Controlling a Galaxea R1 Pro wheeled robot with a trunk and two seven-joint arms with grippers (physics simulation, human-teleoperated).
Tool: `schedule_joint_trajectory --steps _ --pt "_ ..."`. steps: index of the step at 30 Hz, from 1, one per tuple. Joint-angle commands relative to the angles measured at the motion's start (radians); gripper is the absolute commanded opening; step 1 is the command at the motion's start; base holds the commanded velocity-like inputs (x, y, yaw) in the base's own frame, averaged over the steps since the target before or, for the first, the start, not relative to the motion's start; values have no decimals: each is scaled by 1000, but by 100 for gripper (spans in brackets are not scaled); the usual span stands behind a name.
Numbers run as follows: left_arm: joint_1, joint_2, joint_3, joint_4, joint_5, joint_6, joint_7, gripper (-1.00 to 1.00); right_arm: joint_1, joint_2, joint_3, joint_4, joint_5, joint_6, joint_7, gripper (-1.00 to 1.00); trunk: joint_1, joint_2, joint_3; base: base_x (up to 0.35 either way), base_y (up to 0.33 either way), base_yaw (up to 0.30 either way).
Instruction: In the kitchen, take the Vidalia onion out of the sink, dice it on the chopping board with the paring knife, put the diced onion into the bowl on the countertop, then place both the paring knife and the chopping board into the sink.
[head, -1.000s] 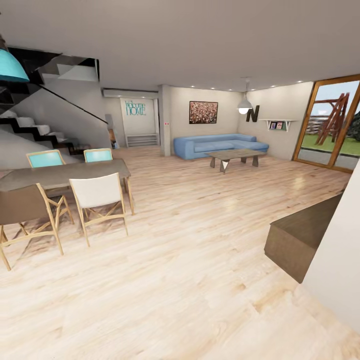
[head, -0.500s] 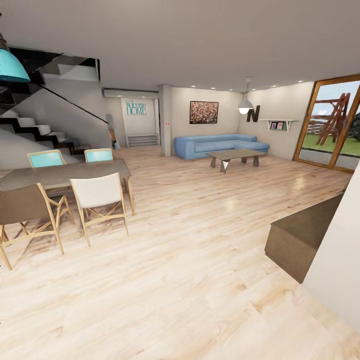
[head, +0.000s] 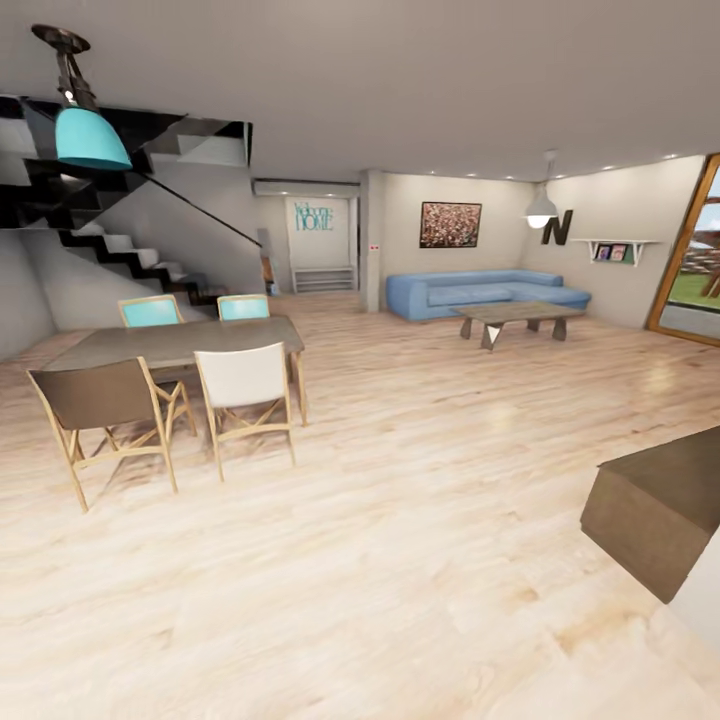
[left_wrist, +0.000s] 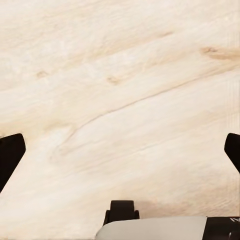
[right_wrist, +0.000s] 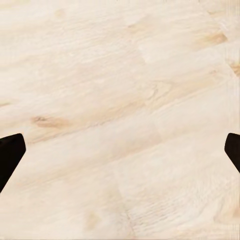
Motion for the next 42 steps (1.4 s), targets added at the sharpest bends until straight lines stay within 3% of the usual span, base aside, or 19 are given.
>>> schedule_joint_trajectory --steps 1,42 --pt "0 0 0 -1 -1 -2 0 100 0 0 0 -1 0 -2 -2 100 0 0 -1 21 183 279" --pt "0 0 0 13 -1 -2 0 100 0 1 0 -1 1 -2 -3 100 0 0 -1 1 5 282"
